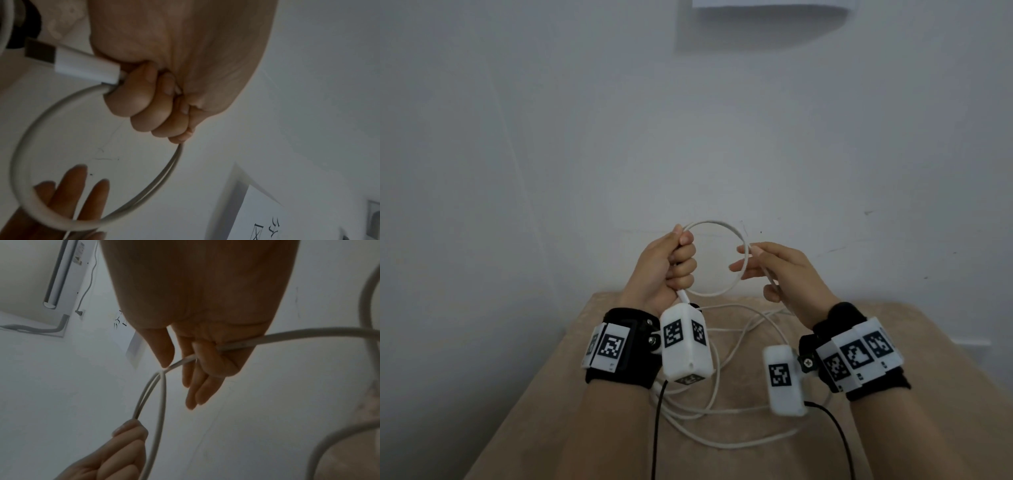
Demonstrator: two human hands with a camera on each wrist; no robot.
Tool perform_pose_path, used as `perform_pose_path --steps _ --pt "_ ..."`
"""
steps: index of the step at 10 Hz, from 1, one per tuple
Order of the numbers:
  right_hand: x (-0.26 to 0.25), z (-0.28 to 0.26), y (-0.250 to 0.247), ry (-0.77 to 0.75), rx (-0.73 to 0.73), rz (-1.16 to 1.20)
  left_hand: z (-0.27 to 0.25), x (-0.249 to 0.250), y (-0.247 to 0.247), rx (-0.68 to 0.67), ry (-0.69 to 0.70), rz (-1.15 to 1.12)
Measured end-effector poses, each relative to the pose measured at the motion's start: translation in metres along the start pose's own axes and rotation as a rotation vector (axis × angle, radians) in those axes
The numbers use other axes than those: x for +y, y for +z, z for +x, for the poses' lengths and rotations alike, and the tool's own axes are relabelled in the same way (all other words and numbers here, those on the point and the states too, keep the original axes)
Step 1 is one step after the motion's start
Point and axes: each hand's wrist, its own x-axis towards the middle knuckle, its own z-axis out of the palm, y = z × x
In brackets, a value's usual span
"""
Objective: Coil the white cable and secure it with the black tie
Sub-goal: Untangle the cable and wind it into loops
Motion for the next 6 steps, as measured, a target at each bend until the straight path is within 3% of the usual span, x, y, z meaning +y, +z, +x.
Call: perform_pose_path --steps 1,6 --pt "-0.0016 -0.0023 0.0040 -0.009 -0.049 0.033 0.0010 -0.0013 0.0016 -0.015 -0.006 -0.043" --pt "-0.0013 -0.0010 0.0035 -0.111 0.134 0.076 0.0012 -0.0039 0.0078 -0.036 -0.030 -0.041"
